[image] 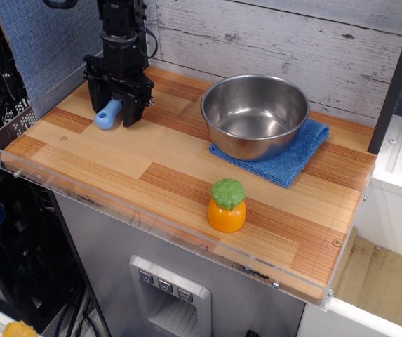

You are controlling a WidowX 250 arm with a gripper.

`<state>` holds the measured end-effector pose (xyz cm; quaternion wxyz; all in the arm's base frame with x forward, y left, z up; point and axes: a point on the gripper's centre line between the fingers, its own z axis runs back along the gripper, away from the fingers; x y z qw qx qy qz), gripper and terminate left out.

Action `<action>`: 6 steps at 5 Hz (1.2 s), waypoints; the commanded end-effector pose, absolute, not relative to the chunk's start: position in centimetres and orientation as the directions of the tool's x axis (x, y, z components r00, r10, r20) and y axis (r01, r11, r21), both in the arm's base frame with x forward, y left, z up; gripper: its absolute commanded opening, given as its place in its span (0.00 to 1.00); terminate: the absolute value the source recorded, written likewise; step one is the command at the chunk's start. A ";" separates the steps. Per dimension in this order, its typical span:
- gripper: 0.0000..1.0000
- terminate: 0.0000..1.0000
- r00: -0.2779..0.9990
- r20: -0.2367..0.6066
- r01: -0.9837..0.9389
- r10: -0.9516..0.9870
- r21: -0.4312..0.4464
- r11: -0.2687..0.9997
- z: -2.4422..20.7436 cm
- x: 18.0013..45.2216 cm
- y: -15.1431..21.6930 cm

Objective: Move the knife from right side to left side

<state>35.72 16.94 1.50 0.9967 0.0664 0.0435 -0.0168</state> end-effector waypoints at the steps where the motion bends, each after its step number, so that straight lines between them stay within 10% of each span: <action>1: 1.00 0.00 0.996 0.087 0.010 -0.026 0.177 0.984 9.6 34.3 16.8; 4: 1.00 0.00 0.992 0.123 -0.033 0.030 0.024 0.999 11.7 32.5 11.4; 6: 1.00 0.00 0.988 0.140 0.051 -0.064 0.093 0.994 12.5 32.2 8.7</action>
